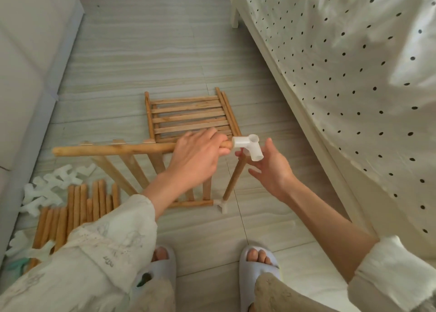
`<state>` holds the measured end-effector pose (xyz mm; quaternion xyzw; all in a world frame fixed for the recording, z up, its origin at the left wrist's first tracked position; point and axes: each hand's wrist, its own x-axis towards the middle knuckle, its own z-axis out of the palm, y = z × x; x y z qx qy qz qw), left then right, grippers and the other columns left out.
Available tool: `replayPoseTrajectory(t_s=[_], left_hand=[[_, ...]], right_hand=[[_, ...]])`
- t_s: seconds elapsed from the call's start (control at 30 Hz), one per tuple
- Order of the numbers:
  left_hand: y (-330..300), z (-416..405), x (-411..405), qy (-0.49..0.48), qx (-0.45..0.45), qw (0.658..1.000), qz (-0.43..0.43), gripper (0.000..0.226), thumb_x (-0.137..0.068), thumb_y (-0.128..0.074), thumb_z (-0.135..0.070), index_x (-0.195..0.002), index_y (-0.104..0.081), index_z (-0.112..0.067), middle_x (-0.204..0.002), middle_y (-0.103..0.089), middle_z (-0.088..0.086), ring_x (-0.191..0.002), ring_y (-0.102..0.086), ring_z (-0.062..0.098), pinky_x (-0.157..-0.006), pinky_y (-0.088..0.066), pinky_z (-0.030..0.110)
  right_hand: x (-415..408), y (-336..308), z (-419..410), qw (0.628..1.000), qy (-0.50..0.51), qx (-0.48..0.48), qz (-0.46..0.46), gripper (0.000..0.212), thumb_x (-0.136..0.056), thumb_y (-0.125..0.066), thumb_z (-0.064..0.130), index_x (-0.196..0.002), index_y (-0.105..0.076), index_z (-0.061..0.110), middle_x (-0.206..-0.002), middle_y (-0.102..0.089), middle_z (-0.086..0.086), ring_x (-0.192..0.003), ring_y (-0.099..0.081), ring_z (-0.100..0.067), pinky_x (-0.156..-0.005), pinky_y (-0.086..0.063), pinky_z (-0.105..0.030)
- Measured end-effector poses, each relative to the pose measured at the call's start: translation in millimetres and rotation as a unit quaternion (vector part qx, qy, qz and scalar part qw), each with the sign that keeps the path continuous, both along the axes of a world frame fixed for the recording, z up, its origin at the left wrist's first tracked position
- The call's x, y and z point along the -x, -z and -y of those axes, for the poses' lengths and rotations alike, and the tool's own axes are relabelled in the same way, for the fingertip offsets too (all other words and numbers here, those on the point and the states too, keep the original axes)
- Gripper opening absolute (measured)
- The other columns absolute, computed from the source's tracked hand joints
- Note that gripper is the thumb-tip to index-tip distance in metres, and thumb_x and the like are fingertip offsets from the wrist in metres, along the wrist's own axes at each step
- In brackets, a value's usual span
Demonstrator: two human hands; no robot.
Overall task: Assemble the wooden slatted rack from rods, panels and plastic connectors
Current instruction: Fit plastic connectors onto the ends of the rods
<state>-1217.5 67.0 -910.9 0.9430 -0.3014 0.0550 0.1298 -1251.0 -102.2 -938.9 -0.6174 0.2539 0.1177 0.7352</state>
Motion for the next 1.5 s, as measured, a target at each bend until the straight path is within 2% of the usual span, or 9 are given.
replayPoseTrajectory(t_s=[0.1,0.2,0.3,0.47,0.63,0.8,1.07,1.3,1.5], left_hand=[[-25.0,4.1,-19.7,-0.028,0.048,0.998,-0.010,0.034,-0.099,-0.038,-0.033,-0.127,-0.050,-0.019,-0.112,-0.051,-0.006,-0.093,-0.045,0.006,-0.074,-0.030,0.021],[-49.7,6.4,-31.2,-0.092,0.186,0.977,-0.057,0.026,-0.098,-0.043,-0.025,-0.119,-0.054,-0.014,-0.107,-0.052,-0.006,-0.091,-0.044,0.005,-0.070,-0.026,0.015],[-63.2,-3.0,-29.4,-0.120,0.383,0.905,-0.142,0.015,-0.097,-0.047,-0.017,-0.108,-0.056,-0.016,-0.097,-0.059,-0.005,-0.091,-0.055,0.009,-0.080,-0.040,0.022],[-87.4,-22.3,0.2,-0.132,0.565,0.776,-0.246,0.017,-0.097,-0.046,-0.011,-0.097,-0.058,-0.023,-0.077,-0.060,-0.010,-0.067,-0.056,-0.007,-0.063,-0.042,0.018],[-135.4,-51.7,27.0,-0.059,0.607,0.750,-0.254,0.026,-0.089,-0.059,-0.013,-0.112,-0.053,-0.024,-0.085,-0.069,-0.006,-0.091,-0.063,0.013,-0.078,-0.047,0.030],[-182.4,-81.8,66.5,0.006,0.629,0.743,-0.230,0.057,-0.067,-0.058,-0.032,-0.122,-0.052,-0.018,-0.103,-0.065,-0.002,-0.103,-0.059,0.015,-0.081,-0.041,0.021],[-209.0,-110.2,106.2,0.041,0.566,0.807,-0.165,0.061,-0.061,-0.048,-0.045,-0.118,-0.052,-0.025,-0.099,-0.063,-0.005,-0.090,-0.062,0.004,-0.079,-0.043,0.011],[-200.8,-114.1,110.0,-0.002,0.615,0.751,-0.241,0.051,-0.082,-0.039,-0.048,-0.113,-0.062,-0.015,-0.080,-0.063,0.004,-0.079,-0.059,0.015,-0.087,-0.041,0.036],[-189.0,-100.6,107.4,-0.089,0.576,0.785,-0.208,0.025,-0.076,-0.045,-0.034,-0.086,-0.059,-0.016,-0.057,-0.051,-0.013,-0.053,-0.046,0.006,-0.064,-0.039,0.025]], right_hand=[[3.1,6.2,5.9,0.988,-0.082,0.119,0.057,0.038,-0.101,-0.032,0.036,-0.118,-0.060,0.017,-0.113,-0.064,0.002,-0.108,-0.055,-0.008,-0.106,-0.030,-0.032],[-17.3,-25.2,11.0,0.926,-0.093,0.308,0.198,0.020,-0.099,-0.046,0.025,-0.111,-0.056,0.014,-0.083,-0.053,-0.002,-0.077,-0.049,-0.011,-0.075,-0.037,-0.020],[-34.2,-69.9,16.9,0.857,-0.089,0.415,0.294,0.020,-0.097,-0.049,0.026,-0.112,-0.060,0.017,-0.076,-0.049,0.010,-0.069,-0.046,-0.005,-0.067,-0.035,-0.017],[-30.2,-140.4,11.9,0.713,-0.141,0.601,0.332,0.034,-0.095,-0.045,0.044,-0.123,-0.059,0.028,-0.096,-0.062,0.000,-0.093,-0.059,-0.027,-0.076,-0.043,-0.038],[1.0,-198.6,-6.4,0.622,-0.116,0.648,0.425,0.047,-0.090,-0.035,0.060,-0.115,-0.062,0.032,-0.081,-0.064,0.004,-0.077,-0.063,-0.025,-0.061,-0.046,-0.034],[33.1,-216.7,-34.3,0.551,-0.056,0.639,0.534,0.037,-0.089,-0.041,0.049,-0.101,-0.070,0.028,-0.064,-0.057,0.008,-0.051,-0.058,-0.019,-0.043,-0.037,-0.022],[65.5,-219.5,-51.5,0.544,-0.042,0.607,0.578,0.030,-0.093,-0.045,0.044,-0.103,-0.069,0.029,-0.068,-0.054,0.007,-0.055,-0.055,-0.014,-0.042,-0.037,-0.023],[68.5,-206.8,-58.8,0.539,-0.053,0.611,0.577,0.030,-0.093,-0.045,0.043,-0.100,-0.070,0.028,-0.066,-0.050,0.009,-0.055,-0.053,-0.012,-0.047,-0.028,-0.018],[64.4,-189.0,-62.8,0.527,-0.098,0.605,0.589,0.037,-0.091,-0.048,0.051,-0.094,-0.071,0.023,-0.065,-0.056,0.009,-0.048,-0.051,-0.013,-0.040,-0.033,-0.020]])
